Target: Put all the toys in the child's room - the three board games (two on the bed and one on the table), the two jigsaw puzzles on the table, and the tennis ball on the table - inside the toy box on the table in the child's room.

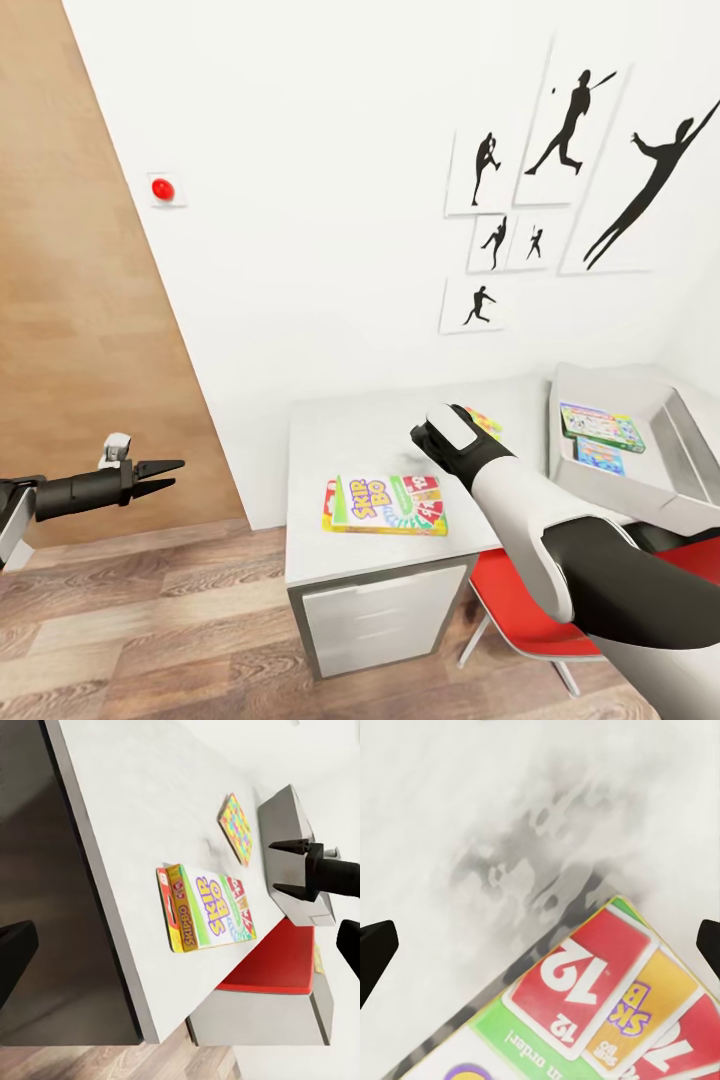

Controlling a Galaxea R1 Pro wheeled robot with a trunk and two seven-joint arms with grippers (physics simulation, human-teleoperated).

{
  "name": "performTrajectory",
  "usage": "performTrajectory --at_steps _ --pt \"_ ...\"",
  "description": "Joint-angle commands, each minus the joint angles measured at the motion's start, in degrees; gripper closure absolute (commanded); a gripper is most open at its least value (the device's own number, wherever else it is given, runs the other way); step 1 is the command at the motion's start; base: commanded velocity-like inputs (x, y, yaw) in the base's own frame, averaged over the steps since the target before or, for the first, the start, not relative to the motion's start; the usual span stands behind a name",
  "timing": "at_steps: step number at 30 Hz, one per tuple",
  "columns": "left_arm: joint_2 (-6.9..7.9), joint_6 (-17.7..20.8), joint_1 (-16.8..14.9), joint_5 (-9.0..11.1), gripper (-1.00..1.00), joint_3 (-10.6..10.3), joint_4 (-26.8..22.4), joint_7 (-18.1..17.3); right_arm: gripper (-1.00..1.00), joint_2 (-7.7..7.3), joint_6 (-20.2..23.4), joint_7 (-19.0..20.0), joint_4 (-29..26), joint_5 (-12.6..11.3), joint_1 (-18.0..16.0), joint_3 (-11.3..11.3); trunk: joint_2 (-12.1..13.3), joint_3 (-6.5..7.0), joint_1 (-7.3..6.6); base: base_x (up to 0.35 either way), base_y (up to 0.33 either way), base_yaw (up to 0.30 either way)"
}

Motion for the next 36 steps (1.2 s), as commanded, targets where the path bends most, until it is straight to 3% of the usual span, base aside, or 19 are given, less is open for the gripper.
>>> performTrajectory --at_steps 1,7,16,22,26,36 --pt "0.02 0.52 -0.03 0.14 -1.00 0.00 0.00 -0.10 -1.00 -0.05 0.45 -0.34 -0.06 -0.18 -0.04 0.37 -0.47 -0.26 0.23 0.000 0.000 0.000" --pt "-0.03 0.54 0.00 0.14 -1.00 0.00 0.00 -0.10 -1.00 -0.06 0.34 -0.57 0.04 -0.31 -0.04 0.11 -2.88 -1.33 1.55 0.000 0.000 0.000" --pt "-0.04 0.54 -0.01 0.14 -1.00 0.00 0.00 -0.10 -1.00 -0.13 0.45 -0.71 1.27 -0.47 -0.04 -0.02 -2.88 -1.33 1.55 0.000 0.000 0.000" --pt "-0.06 0.54 -0.03 0.14 -1.00 0.00 0.00 -0.10 -1.00 -0.21 0.57 -0.96 1.72 -0.53 -0.04 -0.03 -5.29 -2.41 2.87 0.000 0.000 0.000" --pt "-0.06 0.54 -0.01 0.14 -1.00 0.00 0.00 -0.10 -1.00 -0.89 0.68 -1.68 2.15 -0.63 -0.04 -0.04 -6.89 -3.13 3.75 0.000 0.000 0.000" --pt "-0.14 0.54 0.01 0.14 -1.00 -0.05 0.00 -0.10 -1.00 -1.87 0.73 -2.35 2.57 -0.84 -0.04 -0.04 -7.29 -3.31 3.97 0.000 0.000 0.000"
